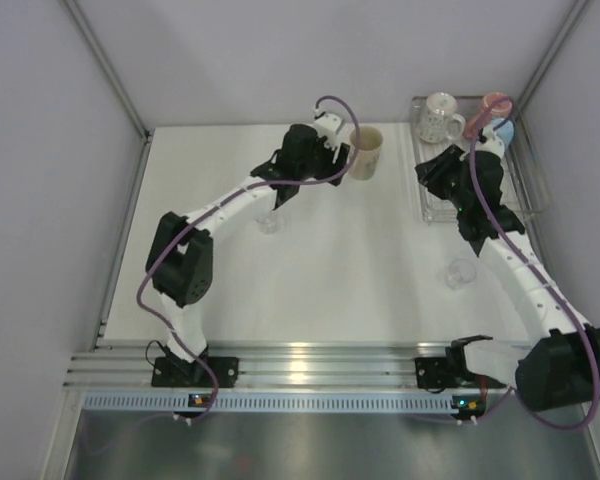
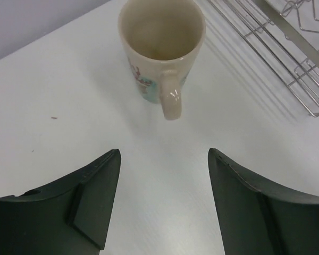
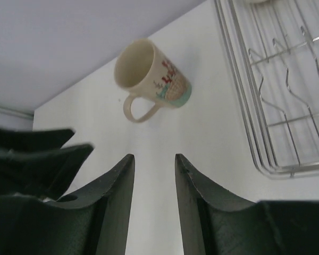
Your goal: Load the cups into the dish rack
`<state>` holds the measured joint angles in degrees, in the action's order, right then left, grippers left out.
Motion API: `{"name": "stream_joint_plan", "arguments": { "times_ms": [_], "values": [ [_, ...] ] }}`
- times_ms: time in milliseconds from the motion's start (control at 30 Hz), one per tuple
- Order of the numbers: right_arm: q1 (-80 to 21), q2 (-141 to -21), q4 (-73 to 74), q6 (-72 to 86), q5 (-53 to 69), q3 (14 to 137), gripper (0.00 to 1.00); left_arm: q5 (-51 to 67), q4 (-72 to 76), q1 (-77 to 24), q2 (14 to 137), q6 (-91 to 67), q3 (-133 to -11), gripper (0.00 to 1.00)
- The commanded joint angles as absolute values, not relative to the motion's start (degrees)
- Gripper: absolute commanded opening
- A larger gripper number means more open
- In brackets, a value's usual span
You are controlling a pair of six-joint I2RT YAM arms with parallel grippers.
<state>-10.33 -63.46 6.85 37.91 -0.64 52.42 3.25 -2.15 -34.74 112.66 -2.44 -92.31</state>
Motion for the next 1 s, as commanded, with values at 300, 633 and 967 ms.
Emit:
{"name": "stream_joint_plan", "arguments": {
  "times_ms": [300, 633, 967],
  "values": [
    [-13.09, -104.12, 15.46, 39.2, -13.08, 95.08, 0.35, -1.3, -3.24, -34.19, 71.76, -10.44, -68.4, 0.74],
    [-16.26, -119.26, 19.24, 37.09, -15.29, 107.75, 0.37, -0.26, -5.36, -34.28, 55.82, -16.96, -55.73, 0.77],
    [-19.24, -123.92, 22.94, 35.07, -18.54, 111.88, 0.28, -0.97, -7.12, -34.19, 54.49, -16.52, -54.14, 0.77]
  ]
}}
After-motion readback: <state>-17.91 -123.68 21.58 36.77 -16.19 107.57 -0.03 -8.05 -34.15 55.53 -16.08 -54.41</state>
